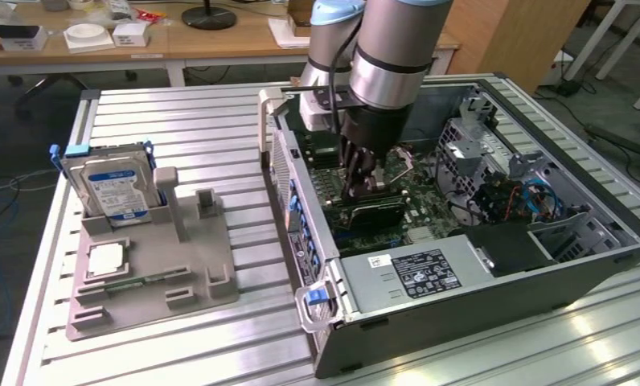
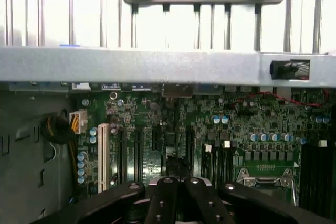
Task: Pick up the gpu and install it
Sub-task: 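Press down on the gpu until it lock into place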
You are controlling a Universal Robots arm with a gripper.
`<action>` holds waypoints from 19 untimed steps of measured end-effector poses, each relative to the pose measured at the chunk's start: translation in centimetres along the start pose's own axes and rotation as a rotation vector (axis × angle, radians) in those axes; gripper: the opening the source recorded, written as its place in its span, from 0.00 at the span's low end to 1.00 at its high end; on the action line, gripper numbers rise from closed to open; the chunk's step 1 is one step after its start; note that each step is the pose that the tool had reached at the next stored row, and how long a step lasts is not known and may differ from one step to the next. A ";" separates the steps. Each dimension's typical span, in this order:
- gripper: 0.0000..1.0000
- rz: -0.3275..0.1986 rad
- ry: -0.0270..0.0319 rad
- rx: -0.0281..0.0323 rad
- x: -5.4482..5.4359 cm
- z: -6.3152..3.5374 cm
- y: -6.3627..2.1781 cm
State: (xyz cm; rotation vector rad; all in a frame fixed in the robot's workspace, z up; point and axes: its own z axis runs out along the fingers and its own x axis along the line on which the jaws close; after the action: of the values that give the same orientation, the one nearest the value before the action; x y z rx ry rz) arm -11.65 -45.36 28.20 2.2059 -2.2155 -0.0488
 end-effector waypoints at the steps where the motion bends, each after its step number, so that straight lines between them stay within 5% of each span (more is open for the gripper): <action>1: 0.10 0.000 0.0015 -0.0140 0.0 0.00 0.01; 6: 0.10 0.002 0.0111 -0.1053 0.0 0.00 0.01; 8: 0.10 0.002 0.0136 -0.1350 -0.1 -0.06 0.01; 11: 0.10 0.003 0.0208 -0.1430 -0.3 -0.29 0.02; 15: 0.10 0.005 0.0379 -0.1527 -0.9 -0.50 0.03; 19: 0.10 0.005 0.0436 -0.1682 -1.5 -0.53 0.02</action>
State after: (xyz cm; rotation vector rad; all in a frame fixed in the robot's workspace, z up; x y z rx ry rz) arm -11.64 -43.82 28.75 2.0930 -2.1098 -0.1784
